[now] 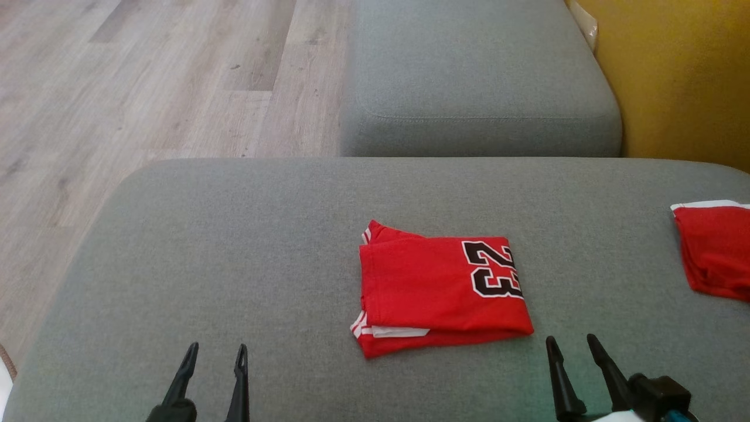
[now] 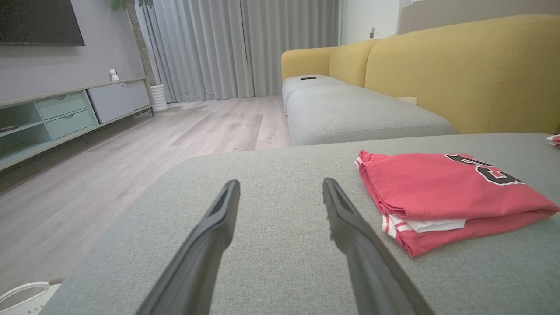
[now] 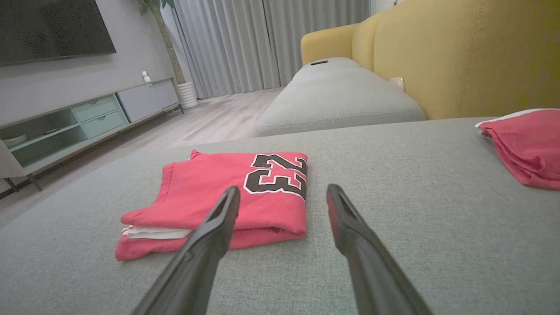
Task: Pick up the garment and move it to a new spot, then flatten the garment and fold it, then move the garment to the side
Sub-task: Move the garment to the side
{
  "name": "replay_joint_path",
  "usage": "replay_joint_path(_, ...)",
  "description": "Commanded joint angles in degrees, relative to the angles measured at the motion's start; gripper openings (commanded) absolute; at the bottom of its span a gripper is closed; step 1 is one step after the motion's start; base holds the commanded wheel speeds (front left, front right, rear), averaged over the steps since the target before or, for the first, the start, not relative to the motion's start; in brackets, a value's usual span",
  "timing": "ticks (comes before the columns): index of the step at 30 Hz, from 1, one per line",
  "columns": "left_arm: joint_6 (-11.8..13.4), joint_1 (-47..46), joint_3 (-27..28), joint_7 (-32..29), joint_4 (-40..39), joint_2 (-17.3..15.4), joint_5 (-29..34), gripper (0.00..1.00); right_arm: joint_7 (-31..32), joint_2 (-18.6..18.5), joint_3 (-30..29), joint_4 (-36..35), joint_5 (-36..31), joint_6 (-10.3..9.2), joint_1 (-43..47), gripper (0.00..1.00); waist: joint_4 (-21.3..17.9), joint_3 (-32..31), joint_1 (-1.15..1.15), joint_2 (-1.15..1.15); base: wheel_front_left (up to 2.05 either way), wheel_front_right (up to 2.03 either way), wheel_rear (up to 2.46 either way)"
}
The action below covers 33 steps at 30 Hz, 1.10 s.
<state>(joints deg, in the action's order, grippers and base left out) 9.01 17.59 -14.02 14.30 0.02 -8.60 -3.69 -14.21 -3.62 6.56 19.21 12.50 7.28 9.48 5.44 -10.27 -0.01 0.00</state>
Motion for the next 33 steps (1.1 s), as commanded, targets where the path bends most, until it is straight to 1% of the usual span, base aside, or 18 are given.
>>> replay_joint_path(1, -0.1, -1.9, 2.3, 0.7, -1.7, 0.7, 0.3, 1.00, -0.8, -0.1, 0.9, -1.9, -0.2, 0.21, -2.0, 1.00, -0.1, 0.0, 0.01, 0.00, 0.00, 0.00, 0.00)
replay_joint_path(8, -0.8, -1.6, 2.8, 0.7, -1.5, 0.9, 0.6, 1.00, -0.8, 0.4, 0.6, -1.5, -0.6, 0.21, -2.0, 1.00, -0.1, -0.3, 0.01, 0.00, 0.00, 0.00, 0.00)
replay_joint_path(23, -2.2, -2.2, 2.5, 0.7, -0.1, 1.9, 1.4, 1.00, -0.8, 0.6, 0.9, -0.9, -1.6, 0.21, -1.9, 1.00, 1.0, 0.0, 0.01, 0.00, 0.00, 0.00, 0.00)
replay_joint_path(33, -3.0, -3.3, 2.0, 0.7, -0.3, 2.5, 1.8, 1.00, -0.8, 0.6, 0.3, -1.0, -2.1, 0.21, -2.0, 1.00, 3.3, 1.9, 0.01, 0.00, 0.00, 0.00, 0.00)
